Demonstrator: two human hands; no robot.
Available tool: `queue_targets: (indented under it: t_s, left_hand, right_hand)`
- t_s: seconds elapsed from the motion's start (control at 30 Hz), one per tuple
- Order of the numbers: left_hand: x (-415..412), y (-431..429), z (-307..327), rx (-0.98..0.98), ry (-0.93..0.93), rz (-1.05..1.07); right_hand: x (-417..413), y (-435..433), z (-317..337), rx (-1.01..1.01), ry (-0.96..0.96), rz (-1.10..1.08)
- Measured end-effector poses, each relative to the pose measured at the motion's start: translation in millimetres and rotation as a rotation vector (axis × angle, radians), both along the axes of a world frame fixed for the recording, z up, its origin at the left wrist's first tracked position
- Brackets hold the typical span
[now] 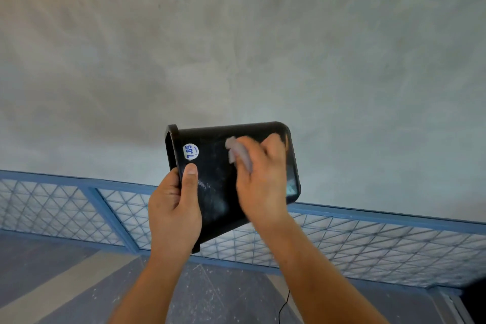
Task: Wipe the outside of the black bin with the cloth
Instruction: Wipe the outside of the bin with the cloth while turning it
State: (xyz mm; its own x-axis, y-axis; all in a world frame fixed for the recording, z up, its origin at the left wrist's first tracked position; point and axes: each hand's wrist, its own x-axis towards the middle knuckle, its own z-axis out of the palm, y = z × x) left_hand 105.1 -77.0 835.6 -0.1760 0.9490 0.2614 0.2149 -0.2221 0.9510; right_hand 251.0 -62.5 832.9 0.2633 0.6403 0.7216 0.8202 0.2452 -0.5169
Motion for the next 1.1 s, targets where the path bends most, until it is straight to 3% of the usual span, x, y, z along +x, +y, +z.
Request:
queue_targets:
  t_s: [0.1,0.27,0.47,0.57,0.7,0.83,0.93,1.1]
  left_hand:
    - [-7,2,2,-0.020,-0.022,0.009]
    - [-9,1,0,0.014,0.047,0.016]
    - [-5,4,7,0.025,0.047,0.018]
    - [-14,8,6,0.010,0.054,0.018]
    - [-17,7,7,0.006,0.106,-0.025]
    - [-14,12,9,0.013,0.075,-0.031]
    - [-21,20,8,0.027,0.059,-0.005]
    - [-32,25,7,-0.007,0.064,-0.014]
  right_hand:
    - [-1,-22,-13,-0.038,0.075,0.008]
    - [52,9,3,-0.030,0.292,-0.228]
    - [-10,-8,-2,-0.043,0.000,-0.041]
    - [-9,-23,-21,-0.017,0.063,-0.044]
    - [22,9,-8,-0.003,0.132,-0.234]
    - [-18,10,15,0.073,-0.012,-0.099]
    - [-46,-13,-6,0.044,-0.122,0.027]
    - [-13,-6,-16,0.007,-0.015,-0.123]
